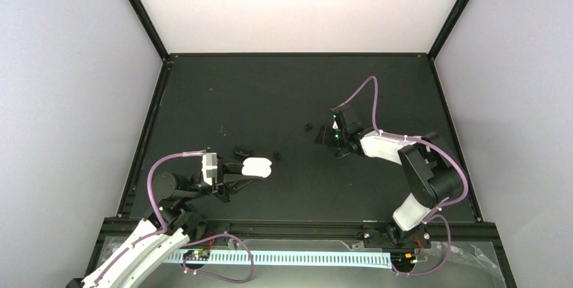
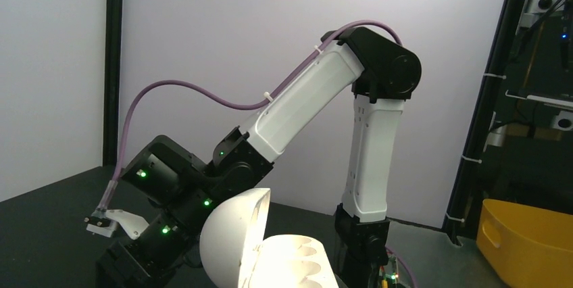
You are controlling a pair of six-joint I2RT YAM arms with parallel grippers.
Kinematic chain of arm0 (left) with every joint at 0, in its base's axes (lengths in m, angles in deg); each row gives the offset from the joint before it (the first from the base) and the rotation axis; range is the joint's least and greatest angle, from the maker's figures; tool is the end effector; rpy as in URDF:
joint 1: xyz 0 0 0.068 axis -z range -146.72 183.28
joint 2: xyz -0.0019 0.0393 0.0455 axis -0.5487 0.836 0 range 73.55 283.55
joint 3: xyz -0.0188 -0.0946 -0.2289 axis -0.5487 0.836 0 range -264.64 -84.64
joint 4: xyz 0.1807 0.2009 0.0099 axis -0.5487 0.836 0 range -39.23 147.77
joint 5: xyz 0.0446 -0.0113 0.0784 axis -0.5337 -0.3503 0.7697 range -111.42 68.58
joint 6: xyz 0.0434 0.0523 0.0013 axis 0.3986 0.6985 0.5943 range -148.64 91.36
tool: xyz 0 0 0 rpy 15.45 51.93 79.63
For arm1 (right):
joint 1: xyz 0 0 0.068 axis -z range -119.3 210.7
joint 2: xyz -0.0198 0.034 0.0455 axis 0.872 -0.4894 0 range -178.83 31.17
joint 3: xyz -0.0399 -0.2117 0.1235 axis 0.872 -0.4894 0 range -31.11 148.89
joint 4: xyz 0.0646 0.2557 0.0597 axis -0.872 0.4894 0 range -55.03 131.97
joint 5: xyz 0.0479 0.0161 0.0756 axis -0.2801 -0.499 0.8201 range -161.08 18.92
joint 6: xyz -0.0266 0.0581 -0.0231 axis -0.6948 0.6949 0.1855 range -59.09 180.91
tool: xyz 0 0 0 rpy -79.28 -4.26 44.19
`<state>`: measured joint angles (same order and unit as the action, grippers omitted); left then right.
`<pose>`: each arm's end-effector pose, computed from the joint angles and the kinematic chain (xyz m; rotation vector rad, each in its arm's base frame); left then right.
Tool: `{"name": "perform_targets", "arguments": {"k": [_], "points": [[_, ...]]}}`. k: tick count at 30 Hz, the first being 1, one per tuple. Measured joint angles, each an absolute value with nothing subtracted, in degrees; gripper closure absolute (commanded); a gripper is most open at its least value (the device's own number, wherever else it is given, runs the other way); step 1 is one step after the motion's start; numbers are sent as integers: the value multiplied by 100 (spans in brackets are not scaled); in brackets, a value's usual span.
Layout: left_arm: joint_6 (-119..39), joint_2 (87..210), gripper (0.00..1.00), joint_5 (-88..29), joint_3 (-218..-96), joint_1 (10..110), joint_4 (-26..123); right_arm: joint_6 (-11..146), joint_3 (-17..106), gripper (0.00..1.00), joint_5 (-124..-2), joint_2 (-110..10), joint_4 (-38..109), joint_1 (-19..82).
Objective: Insert the wireless bluetooth earbuds into the charging case
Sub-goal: Pick up the earbud from the center of the board.
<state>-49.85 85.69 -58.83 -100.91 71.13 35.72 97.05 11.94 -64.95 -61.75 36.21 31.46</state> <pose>0.0957 -0.1164 0.2804 0.7901 1.1810 -1.2673 0.2786 0.1627 0.0960 0.1058 2.5587 0.6035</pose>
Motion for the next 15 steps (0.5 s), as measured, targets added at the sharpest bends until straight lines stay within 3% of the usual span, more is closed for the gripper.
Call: {"name": "perform_targets", "arguments": {"k": [15], "points": [[-5029,8567,98,-5896,-10091,7113,3572,10066,1692,46,-6410,-6759,3251,2753]]}}
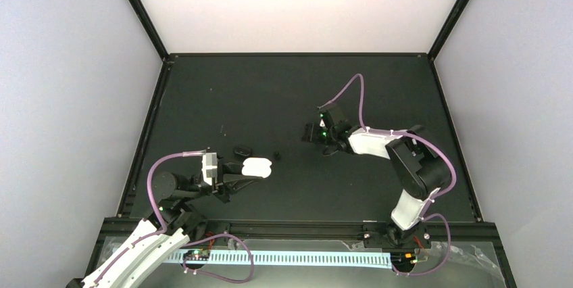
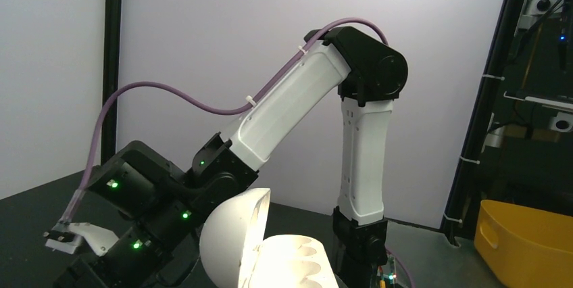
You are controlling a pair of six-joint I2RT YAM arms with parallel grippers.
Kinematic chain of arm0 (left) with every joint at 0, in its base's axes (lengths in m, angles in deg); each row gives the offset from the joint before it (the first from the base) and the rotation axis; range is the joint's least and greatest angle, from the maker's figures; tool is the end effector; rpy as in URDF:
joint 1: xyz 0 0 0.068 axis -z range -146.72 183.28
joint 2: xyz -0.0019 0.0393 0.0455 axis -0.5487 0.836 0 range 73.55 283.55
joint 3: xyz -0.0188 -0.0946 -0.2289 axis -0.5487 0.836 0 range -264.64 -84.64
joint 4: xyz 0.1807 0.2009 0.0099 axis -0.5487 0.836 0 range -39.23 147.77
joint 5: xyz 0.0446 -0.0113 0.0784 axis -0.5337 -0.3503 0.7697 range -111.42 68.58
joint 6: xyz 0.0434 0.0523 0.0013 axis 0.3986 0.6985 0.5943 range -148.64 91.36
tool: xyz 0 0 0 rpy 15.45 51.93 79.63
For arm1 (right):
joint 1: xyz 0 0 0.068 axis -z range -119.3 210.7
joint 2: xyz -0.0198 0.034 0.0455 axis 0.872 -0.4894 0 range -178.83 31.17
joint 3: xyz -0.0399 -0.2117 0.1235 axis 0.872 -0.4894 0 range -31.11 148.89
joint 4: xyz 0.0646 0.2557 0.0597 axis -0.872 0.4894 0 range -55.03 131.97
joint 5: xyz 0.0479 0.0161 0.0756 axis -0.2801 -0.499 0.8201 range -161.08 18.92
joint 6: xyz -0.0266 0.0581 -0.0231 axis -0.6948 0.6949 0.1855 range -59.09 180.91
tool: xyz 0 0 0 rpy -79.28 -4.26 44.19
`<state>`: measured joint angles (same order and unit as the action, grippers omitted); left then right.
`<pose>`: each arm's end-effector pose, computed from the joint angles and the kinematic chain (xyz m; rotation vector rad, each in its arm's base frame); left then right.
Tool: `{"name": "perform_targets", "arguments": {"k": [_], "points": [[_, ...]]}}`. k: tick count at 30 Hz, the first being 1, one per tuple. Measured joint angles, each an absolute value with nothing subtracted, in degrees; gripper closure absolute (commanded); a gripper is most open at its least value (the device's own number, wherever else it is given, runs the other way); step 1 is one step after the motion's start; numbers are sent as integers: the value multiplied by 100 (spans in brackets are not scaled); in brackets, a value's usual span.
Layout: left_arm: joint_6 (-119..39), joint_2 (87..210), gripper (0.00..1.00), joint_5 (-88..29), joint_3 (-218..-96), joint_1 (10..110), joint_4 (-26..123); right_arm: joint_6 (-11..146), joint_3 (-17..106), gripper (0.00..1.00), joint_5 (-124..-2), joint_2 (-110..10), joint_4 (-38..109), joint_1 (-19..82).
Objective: Insert the wireless bluetooth earbuds into the charging case
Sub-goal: Pick up the earbud from the center of the board.
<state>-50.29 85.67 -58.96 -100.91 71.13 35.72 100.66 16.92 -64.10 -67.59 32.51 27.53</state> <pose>0.0955 -0.1164 0.2805 0.7883 1.1842 -1.2748 0.2886 0.1966 0.0946 0.0868 2.5359 0.6990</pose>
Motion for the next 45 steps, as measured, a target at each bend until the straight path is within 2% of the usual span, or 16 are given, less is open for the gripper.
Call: {"name": "perform_targets", "arguments": {"k": [7,11,16,22,30,45], "points": [[-5029,8549,98,-5894,-10091,7113,3574,10044,1850,39,-6458,-6748,3382,2578],[-5029,8549,99,-5894,-10091,7113,3574,9915,1758,35,-6608,-6199,3572,2611],[-5027,8549,98,-5894,-10091,7113,3574,9762,1758,35,-6694,-5720,3575,2952],[-5027,8506,99,-5892,-10091,7113,3583,9683,1979,34,-6670,-6330,3597,3448],[-5024,8457,98,-5887,-10091,7113,3624,9679,2418,34,-6523,-6988,3618,3474],[-5022,8492,98,-5890,-10091,7113,3615,9679,2101,38,-6191,-7126,3212,3468]]}}
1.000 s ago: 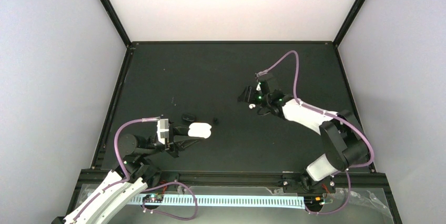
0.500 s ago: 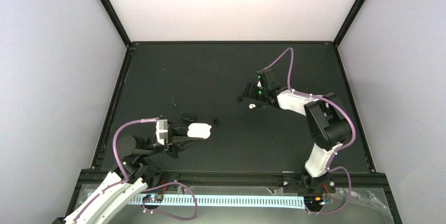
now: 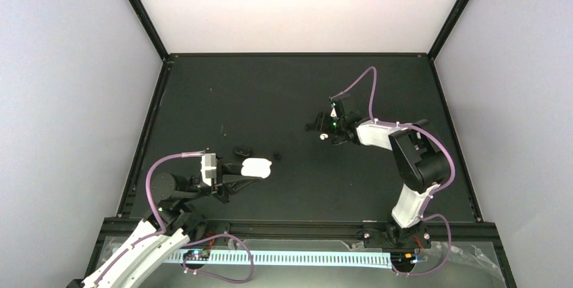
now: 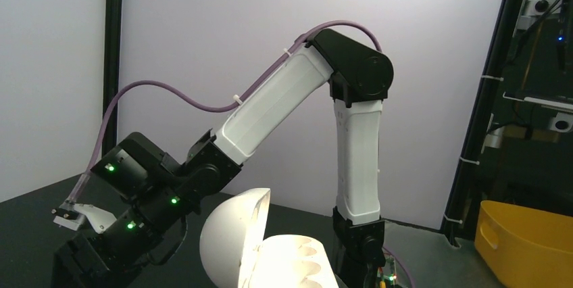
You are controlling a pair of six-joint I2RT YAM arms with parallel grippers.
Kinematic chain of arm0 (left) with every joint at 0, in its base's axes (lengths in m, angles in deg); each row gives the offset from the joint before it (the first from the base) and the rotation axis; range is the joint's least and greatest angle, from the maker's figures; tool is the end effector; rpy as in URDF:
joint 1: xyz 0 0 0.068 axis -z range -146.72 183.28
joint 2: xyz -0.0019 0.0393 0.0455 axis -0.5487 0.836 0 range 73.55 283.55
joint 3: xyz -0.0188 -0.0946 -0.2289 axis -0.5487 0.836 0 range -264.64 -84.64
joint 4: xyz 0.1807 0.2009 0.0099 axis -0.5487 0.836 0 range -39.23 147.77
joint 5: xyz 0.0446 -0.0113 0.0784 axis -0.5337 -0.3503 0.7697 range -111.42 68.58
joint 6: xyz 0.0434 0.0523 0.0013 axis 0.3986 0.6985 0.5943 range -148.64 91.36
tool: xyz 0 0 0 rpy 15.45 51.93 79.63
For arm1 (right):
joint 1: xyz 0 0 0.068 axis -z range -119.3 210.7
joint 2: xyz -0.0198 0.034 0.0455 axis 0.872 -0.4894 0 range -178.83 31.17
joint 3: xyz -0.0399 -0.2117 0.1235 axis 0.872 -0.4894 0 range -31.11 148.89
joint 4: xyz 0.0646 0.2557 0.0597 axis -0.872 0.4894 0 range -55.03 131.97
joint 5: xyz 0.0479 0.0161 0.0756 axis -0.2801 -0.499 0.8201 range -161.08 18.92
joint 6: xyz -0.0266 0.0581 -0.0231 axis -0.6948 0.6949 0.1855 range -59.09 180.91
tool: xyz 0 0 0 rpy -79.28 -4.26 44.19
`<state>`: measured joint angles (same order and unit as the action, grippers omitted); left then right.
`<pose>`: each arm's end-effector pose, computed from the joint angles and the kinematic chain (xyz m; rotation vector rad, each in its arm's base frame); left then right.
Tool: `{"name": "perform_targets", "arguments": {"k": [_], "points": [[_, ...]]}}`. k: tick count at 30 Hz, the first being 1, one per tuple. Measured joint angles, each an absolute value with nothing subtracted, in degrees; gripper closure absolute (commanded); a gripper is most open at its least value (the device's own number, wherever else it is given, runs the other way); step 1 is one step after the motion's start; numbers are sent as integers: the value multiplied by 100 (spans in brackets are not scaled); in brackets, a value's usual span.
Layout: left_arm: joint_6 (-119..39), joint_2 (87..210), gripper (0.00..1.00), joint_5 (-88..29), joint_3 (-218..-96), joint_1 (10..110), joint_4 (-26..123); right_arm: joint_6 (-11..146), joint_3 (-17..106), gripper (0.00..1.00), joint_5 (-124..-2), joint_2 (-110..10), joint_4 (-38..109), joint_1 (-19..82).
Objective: Insert the wireless bluetooth earbuds into the charging case
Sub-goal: Pick up the earbud from the center of the board.
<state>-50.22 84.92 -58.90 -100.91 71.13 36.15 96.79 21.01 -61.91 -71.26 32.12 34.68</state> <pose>0.0941 -0.1152 0.2813 0.7879 1.1777 -1.2726 0.3255 0.1686 0.0947 0.1372 2.4985 0.6727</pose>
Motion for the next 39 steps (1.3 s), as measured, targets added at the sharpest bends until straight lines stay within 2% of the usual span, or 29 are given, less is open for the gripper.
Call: {"name": "perform_targets", "arguments": {"k": [11,20,26,39], "points": [[-5022,8597,98,-5896,-10091,7113,3576,9683,1233,39,-6097,-6440,2998,3243],[-5022,8715,98,-5905,-10091,7113,3572,9633,1061,39,-6246,-5961,3540,3114],[-5020,8718,98,-5911,-10091,7113,3572,9537,1161,45,-6663,-5725,3780,3234],[-5020,8718,98,-5914,-10091,7113,3574,9229,1546,56,-6932,-6341,3896,3422]]}}
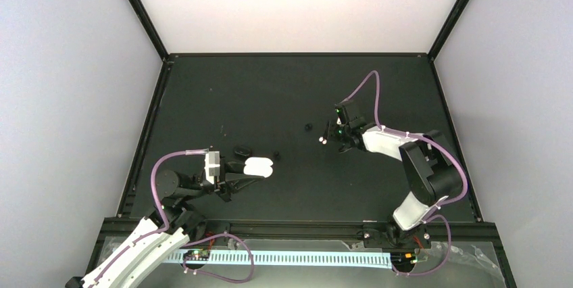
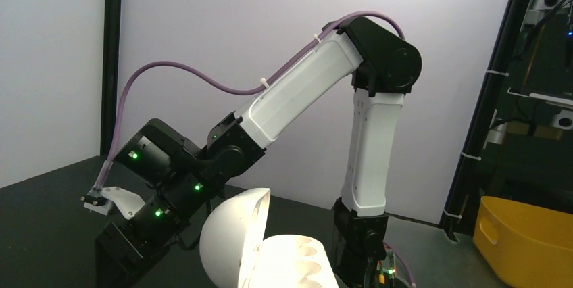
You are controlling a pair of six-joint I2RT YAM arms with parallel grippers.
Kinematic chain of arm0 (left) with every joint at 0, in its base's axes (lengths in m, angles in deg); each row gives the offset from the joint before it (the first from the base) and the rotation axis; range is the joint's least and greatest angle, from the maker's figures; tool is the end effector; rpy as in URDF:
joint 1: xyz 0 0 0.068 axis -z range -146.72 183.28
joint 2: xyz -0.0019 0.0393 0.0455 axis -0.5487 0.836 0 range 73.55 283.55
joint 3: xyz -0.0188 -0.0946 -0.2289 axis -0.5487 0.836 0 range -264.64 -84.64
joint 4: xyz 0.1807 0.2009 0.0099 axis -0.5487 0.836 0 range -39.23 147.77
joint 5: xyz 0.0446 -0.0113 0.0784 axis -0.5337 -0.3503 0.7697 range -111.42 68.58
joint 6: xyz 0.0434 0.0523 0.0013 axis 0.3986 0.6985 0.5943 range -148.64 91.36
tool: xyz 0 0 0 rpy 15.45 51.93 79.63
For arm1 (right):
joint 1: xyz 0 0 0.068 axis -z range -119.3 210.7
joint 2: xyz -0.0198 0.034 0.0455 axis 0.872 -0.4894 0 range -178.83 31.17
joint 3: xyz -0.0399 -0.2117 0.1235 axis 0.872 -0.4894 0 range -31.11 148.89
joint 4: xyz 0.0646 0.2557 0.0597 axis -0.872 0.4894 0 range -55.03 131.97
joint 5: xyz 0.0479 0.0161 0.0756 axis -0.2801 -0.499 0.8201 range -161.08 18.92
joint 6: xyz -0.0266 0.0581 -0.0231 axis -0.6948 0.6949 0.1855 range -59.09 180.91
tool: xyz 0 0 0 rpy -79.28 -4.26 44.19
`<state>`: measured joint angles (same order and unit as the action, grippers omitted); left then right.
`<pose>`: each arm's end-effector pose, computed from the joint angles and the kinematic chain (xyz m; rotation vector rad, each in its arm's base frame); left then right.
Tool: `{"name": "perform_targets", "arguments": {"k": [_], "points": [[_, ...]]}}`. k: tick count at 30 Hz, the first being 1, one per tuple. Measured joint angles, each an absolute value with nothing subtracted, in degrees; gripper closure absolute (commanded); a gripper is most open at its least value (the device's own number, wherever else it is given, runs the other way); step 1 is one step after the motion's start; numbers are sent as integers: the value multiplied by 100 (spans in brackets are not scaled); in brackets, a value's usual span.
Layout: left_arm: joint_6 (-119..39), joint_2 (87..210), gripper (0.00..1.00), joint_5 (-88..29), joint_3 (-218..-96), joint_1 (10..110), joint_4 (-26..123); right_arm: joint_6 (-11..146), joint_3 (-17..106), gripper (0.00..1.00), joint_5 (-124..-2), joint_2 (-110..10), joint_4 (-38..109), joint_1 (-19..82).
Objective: Insert the wireless bluetooth earbuds into the charging case
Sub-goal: Pick up the earbud from the center of the board.
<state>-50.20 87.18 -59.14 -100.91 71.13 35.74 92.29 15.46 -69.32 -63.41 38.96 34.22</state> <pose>0.0988 -0.1191 0.2770 0.7923 1.2113 -1.2781 0.2974 0.1500 0.1010 0.0951 2.5359 0.4568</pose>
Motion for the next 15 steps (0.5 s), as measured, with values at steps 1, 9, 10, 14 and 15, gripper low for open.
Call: {"name": "perform_targets", "arguments": {"k": [1,9,10,14,15], "points": [[-5020,8718,98,-5914,-10091,7113,3574,9209,1546,57,-6934,-6350,3903,3422],[-5020,8718,99,-5914,-10091,7113,3574,9113,1548,61,-6893,-6433,3909,3420],[-5020,8718,98,-5914,-10091,7113,3574,9097,1548,61,-6886,-6442,3900,3413],[-5020,8718,98,-5914,-10091,7113,3574,9071,1548,64,-6877,-6453,3885,3358],[-5020,8718,98,-5914,-10091,7113,3574,9069,1548,64,-6877,-6455,3881,3330]]}}
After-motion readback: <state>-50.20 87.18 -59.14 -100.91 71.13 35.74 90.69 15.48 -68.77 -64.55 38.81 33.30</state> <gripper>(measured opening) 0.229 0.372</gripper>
